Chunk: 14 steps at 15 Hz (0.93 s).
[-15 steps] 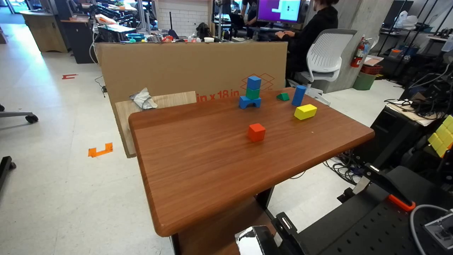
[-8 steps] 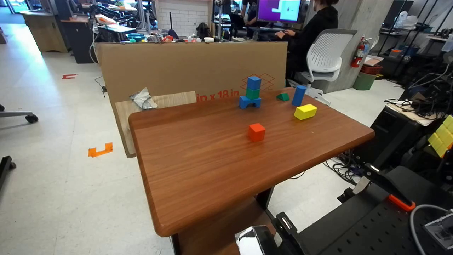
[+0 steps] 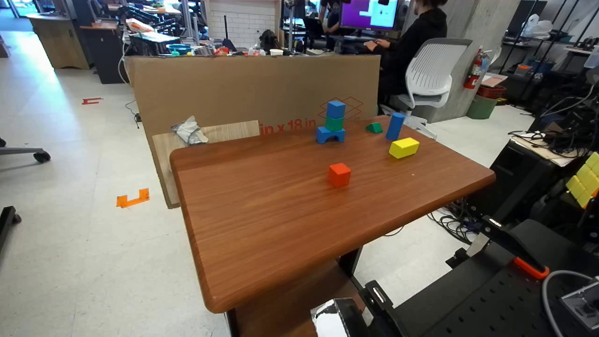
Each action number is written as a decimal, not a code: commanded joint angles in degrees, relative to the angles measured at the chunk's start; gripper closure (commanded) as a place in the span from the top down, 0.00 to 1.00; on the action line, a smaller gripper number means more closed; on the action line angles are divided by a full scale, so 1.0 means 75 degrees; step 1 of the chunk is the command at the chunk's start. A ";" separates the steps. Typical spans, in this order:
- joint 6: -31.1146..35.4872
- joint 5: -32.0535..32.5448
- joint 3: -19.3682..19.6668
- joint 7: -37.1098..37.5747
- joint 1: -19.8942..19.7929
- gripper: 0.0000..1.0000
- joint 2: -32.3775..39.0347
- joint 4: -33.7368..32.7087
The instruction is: Remove the blue block from the top of the stack on the left.
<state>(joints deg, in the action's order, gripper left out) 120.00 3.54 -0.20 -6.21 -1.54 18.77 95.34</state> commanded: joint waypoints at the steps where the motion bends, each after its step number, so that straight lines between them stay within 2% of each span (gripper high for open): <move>1: -0.0474 -0.0344 -0.0042 -0.0284 -0.0097 1.00 0.1111 -0.1314; 5: -0.0636 -0.0391 -0.0027 -0.0013 -0.0052 1.00 0.2022 -0.2100; 11: -0.0732 -0.0296 0.0034 0.0333 0.0016 1.00 0.2921 -0.2697; 14: -0.1141 -0.0296 0.0062 0.0540 0.0022 1.00 0.3354 -0.3073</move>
<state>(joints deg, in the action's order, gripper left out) 115.52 1.74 -0.20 -3.63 -1.63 40.09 77.59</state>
